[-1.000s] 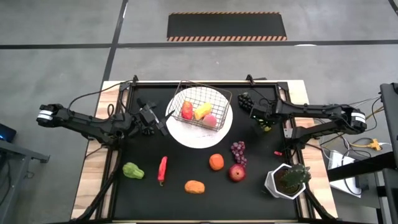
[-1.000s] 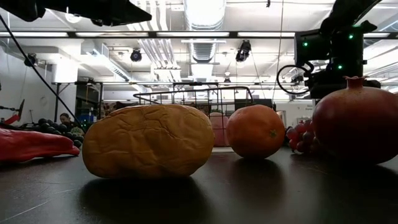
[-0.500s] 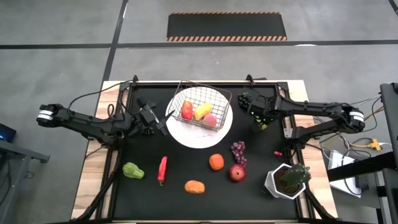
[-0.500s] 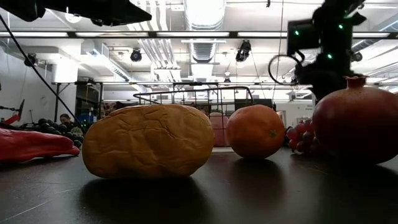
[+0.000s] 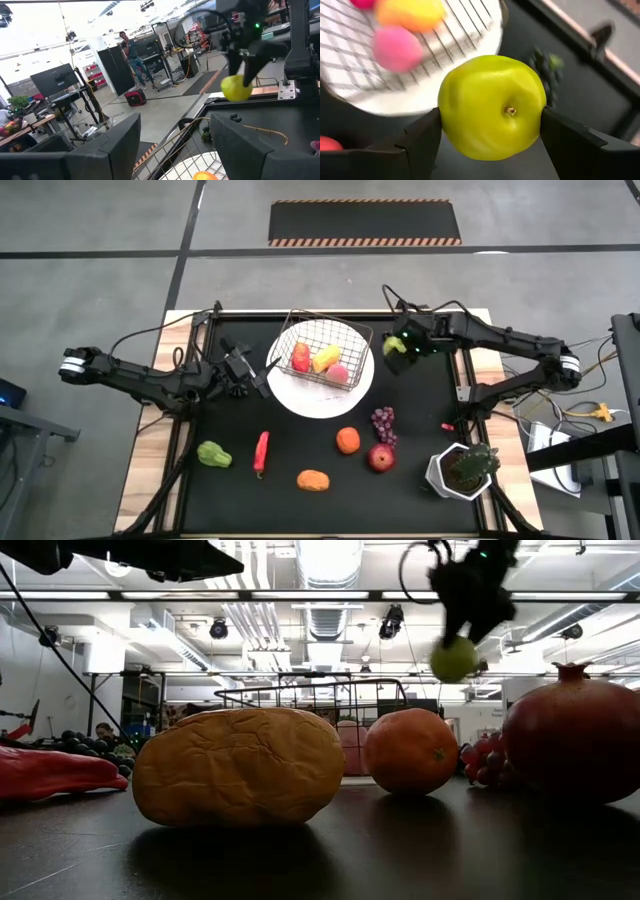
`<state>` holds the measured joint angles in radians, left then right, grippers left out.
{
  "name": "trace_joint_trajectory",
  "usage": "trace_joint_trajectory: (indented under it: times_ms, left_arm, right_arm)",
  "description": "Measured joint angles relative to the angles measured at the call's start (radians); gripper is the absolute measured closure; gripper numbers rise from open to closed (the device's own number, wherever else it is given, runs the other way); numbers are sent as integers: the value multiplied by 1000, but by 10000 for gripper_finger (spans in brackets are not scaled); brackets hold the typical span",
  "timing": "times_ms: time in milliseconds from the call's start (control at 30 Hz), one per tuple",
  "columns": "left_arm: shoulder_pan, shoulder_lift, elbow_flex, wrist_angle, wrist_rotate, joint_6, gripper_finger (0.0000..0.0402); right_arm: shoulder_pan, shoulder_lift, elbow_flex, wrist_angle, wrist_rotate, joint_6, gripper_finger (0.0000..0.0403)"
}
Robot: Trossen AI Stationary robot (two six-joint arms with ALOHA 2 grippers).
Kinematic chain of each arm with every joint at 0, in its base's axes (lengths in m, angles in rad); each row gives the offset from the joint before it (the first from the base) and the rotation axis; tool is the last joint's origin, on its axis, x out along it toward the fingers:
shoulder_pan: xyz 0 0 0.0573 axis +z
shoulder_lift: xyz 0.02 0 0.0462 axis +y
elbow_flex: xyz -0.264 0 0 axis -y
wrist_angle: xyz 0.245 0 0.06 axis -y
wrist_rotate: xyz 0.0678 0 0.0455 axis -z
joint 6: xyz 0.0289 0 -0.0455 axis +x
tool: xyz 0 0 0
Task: Build produce basket
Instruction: Put the green apple into the silver basket
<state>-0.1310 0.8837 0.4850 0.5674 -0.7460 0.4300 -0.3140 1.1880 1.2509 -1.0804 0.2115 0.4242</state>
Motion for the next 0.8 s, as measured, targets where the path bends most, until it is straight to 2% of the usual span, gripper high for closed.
trace_joint_trajectory:
  times_ms: [467, 800]
  left_arm:
    - [0, 0, 0, 0, 0, 0, 180]
    - [0, 0, -1, -1, 0, 1, 180]
  right_arm:
    - [35, 396, 381, 55, -1, -238, 110]
    - [30, 632, 475, 49, 21, -188, 110]
